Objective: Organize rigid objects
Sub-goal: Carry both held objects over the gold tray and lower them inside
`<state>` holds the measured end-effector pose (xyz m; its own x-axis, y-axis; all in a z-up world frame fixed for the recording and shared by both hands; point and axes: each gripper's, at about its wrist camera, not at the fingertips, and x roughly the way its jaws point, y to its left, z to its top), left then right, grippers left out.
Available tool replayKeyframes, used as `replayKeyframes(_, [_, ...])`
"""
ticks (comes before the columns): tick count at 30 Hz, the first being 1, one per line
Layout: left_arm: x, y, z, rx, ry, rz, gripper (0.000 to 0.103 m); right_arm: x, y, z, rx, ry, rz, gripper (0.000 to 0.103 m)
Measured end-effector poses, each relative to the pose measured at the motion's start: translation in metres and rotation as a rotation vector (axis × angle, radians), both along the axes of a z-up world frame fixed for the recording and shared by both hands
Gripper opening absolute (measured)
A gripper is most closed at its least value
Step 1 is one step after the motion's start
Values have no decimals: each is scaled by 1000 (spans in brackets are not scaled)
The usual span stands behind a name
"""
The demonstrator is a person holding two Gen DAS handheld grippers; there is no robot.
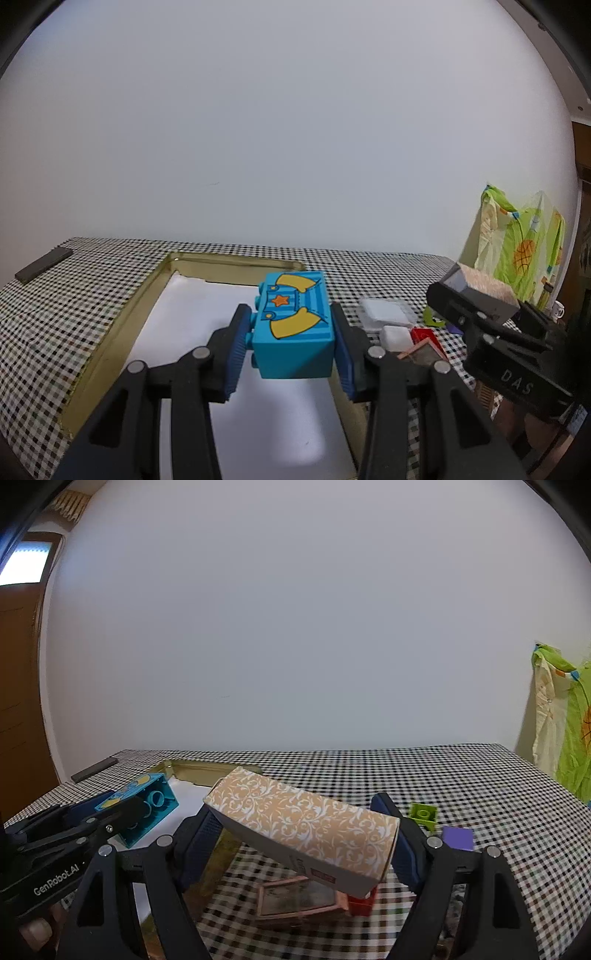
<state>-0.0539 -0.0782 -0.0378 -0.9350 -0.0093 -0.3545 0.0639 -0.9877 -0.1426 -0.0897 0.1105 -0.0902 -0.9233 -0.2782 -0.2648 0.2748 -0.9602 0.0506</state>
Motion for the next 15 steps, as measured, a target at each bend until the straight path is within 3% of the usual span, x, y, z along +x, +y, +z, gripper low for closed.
replayKeyframes(15, [6, -26, -1, -8, 2, 71, 41, -2, -32, -2, 19, 0, 57, 82])
